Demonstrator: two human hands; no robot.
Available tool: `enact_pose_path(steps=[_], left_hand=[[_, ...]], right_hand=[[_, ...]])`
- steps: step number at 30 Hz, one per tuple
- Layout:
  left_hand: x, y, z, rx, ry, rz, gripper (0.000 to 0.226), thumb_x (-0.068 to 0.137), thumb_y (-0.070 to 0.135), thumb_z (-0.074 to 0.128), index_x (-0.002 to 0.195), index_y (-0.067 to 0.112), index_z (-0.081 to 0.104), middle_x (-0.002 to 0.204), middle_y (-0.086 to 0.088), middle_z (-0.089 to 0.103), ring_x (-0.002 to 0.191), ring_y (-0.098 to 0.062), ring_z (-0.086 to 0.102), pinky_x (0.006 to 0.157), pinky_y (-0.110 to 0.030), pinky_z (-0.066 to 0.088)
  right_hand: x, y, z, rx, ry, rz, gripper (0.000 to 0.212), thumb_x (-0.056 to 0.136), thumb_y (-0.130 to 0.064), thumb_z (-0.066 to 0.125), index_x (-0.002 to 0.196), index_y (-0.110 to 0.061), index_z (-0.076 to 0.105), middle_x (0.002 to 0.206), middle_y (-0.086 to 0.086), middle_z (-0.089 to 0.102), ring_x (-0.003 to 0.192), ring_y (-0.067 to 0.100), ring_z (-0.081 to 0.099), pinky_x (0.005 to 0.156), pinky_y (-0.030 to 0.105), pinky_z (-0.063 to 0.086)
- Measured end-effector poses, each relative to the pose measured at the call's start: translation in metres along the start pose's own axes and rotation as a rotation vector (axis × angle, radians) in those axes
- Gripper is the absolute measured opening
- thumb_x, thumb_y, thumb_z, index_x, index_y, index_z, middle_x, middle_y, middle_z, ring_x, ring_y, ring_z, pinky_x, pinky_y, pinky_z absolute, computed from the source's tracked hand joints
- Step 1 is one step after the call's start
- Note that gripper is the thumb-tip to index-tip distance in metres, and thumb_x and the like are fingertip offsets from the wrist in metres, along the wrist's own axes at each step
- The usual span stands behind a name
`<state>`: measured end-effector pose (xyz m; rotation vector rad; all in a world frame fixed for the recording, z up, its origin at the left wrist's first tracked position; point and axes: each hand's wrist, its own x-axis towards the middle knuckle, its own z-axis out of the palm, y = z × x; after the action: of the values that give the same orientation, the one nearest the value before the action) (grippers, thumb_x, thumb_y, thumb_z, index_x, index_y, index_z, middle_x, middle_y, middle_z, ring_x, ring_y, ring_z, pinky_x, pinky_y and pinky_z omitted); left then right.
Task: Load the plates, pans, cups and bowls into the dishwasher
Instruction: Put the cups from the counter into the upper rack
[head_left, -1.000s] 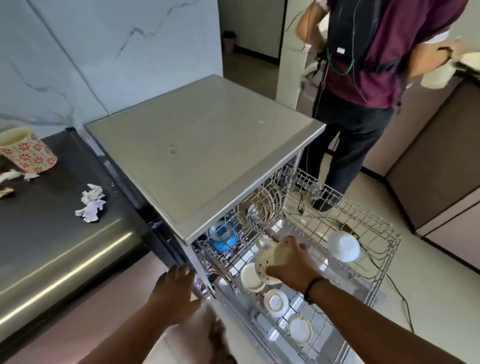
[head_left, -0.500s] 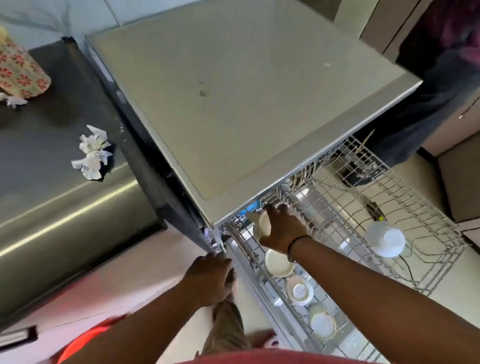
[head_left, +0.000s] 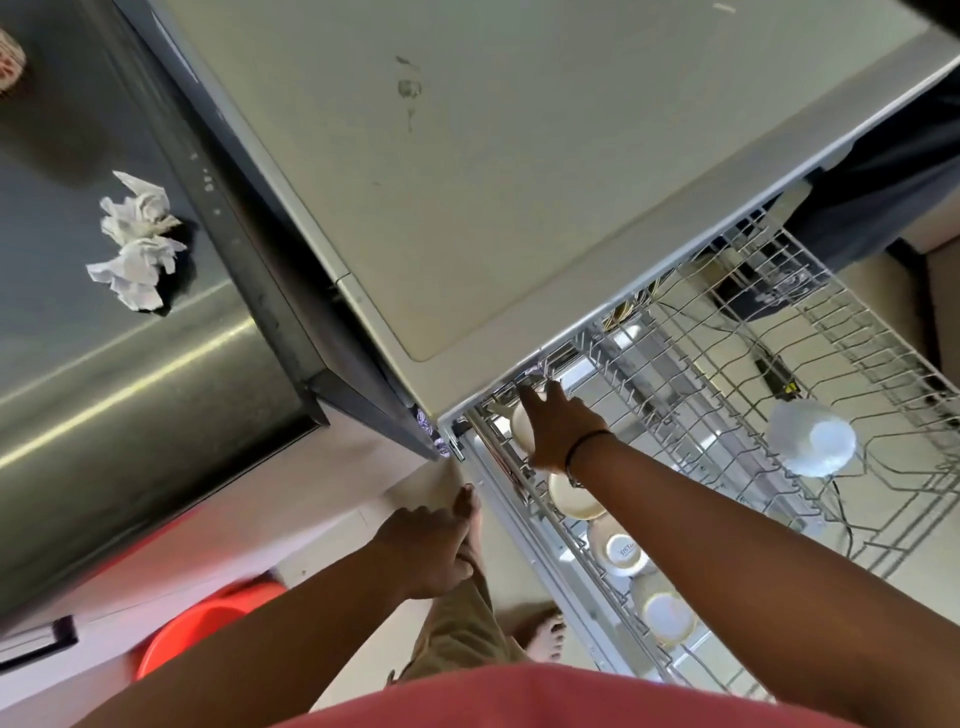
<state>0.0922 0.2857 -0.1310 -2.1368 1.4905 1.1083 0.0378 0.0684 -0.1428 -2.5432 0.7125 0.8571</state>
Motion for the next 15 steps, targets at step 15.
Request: enact_pose_path(steps=[15], left_hand=[[-0.051, 0.032, -0.052, -0.179, 0.554, 0.094, 0.039, 0.091, 0.049, 0.045, 0.116, 0.021, 0.056, 0.108, 0.000, 0.064, 0.098, -0.020, 0.060, 0.082, -0.029, 0.046]], right_hand=[[-0.087, 0.047, -0.038, 0.264, 0.290, 0.142, 0.091, 0.079, -0.049, 0.069, 0.149, -0.020, 0.018, 0.141, 0.018, 0.043, 0.124, 0.037, 0.047, 0.100, 0.050, 0.045]])
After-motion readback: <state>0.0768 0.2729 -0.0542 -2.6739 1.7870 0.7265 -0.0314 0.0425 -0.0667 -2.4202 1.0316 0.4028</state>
